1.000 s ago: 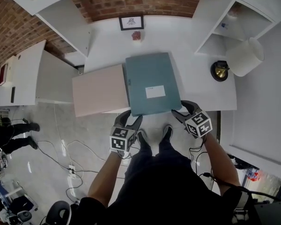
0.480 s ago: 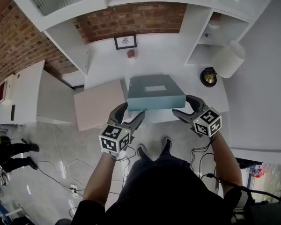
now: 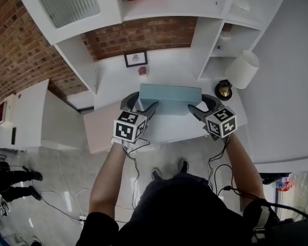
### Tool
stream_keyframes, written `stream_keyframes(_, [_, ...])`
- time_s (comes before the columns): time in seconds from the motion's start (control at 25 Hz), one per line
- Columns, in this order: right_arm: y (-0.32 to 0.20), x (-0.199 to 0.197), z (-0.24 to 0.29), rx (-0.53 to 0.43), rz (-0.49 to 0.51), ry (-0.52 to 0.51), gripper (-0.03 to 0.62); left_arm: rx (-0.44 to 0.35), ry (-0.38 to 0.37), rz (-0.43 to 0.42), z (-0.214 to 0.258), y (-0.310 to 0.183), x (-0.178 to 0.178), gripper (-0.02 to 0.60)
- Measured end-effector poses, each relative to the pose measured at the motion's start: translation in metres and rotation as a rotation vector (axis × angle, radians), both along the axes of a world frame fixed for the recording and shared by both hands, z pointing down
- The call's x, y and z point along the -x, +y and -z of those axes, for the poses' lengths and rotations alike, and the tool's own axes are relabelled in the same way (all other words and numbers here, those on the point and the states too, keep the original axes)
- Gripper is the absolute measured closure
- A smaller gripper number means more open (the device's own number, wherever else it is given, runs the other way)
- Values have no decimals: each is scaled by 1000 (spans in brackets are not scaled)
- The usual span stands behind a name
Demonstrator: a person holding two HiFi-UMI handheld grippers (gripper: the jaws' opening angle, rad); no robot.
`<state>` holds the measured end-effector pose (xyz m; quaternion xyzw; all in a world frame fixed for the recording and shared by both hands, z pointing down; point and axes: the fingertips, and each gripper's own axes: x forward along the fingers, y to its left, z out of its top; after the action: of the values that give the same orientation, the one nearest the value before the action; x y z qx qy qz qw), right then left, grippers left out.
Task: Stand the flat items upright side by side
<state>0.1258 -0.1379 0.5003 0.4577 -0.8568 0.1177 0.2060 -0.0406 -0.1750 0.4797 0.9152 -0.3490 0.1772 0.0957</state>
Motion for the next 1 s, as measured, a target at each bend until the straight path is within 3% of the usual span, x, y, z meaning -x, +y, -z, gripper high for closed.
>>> stream_keyframes(0.08, [-3, -2, 0, -11, -16, -17, 326, -10, 3, -3, 0, -8, 0, 268])
stream_keyframes(0.24, [-7, -6, 5, -21, -7, -184, 318, 11, 108, 10, 2, -15, 1, 270])
stream_keyframes(0.32, [-10, -12, 4, -25, 6, -221, 290, 9, 133, 18, 3, -18, 1, 270])
stream_keyframes(0.6, [-13, -21, -19, -15, 158, -96, 215, 1, 146, 73, 1, -30, -5, 270])
stream_keyframes(1.0, [-52, -14, -31, -19, 358, -37, 219, 27, 86, 216, -1, -41, -11, 272])
